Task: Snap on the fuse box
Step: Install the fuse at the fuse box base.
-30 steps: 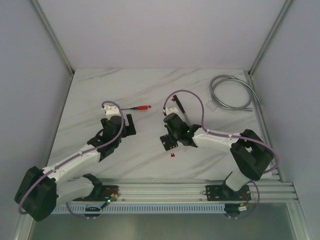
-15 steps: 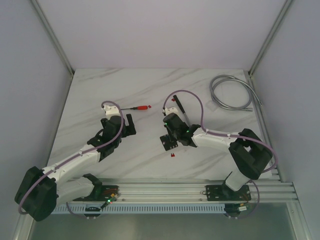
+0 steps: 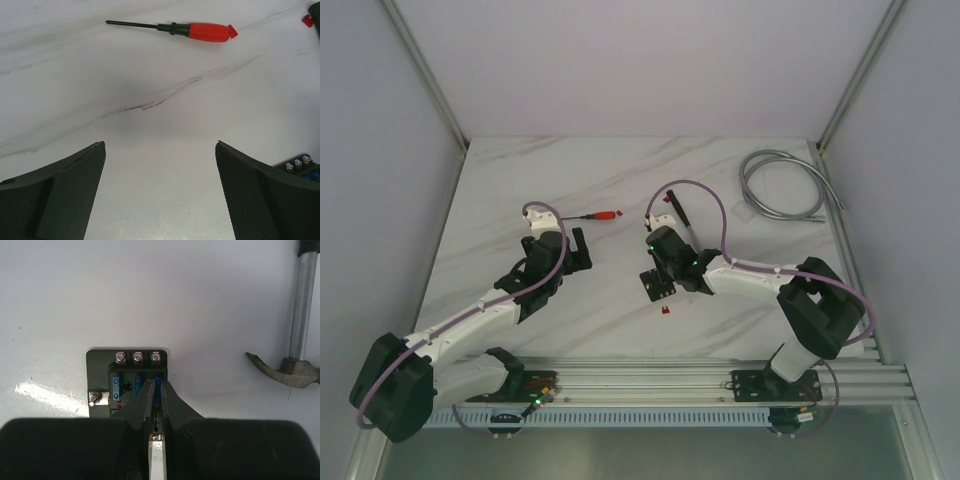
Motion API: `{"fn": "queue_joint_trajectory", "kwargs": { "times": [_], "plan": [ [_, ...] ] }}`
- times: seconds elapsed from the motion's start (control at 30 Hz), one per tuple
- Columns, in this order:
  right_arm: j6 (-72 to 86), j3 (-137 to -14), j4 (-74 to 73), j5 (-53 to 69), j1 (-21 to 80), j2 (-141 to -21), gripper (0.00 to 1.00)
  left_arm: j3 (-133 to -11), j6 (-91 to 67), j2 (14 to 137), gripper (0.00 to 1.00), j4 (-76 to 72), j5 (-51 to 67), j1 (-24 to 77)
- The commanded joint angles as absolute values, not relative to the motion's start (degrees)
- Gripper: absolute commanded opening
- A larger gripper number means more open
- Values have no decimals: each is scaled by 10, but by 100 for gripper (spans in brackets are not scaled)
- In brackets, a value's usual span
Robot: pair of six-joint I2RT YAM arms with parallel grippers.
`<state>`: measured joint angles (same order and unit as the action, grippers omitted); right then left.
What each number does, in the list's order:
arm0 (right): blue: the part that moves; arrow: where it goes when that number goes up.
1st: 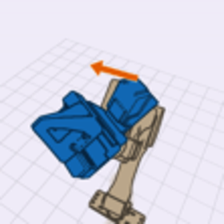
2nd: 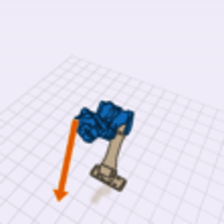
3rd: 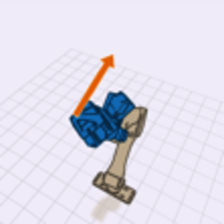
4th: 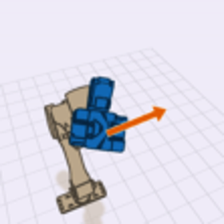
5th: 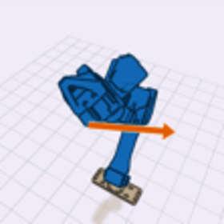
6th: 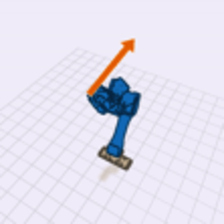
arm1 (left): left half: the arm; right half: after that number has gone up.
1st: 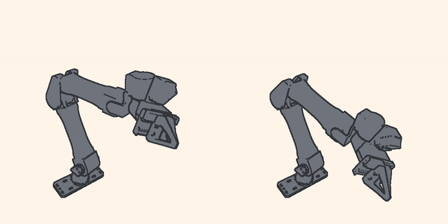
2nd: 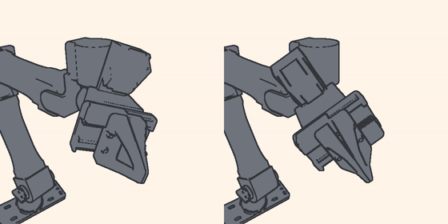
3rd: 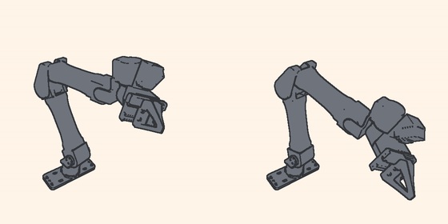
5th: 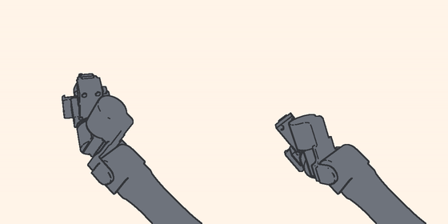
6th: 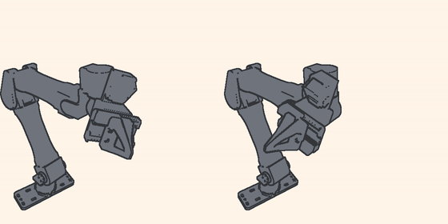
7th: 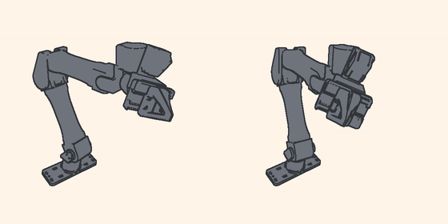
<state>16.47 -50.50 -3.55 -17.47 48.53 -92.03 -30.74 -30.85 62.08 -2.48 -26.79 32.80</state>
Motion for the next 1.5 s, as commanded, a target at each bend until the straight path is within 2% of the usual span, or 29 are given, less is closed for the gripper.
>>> {"fn": "queue_joint_trajectory", "kwargs": {
  "times": [0.0,0.2,0.67,0.9,1.47],
  "plan": [
    [168,-505,-34,-192,493,-930,3,-302,-312,619,100,-20,-262,325],
    [168,-503,-43,-208,499,-931,6,-301,-313,617,100,-20,-260,324],
    [180,-500,-33,-178,501,-905,25,-301,-313,617,100,-20,-256,324],
    [181,-499,-30,-176,501,-902,28,-301,-313,617,100,-20,-256,324],
    [183,-499,-33,-192,500,-912,16,-301,-313,617,100,-20,-253,324]
  ]
}}
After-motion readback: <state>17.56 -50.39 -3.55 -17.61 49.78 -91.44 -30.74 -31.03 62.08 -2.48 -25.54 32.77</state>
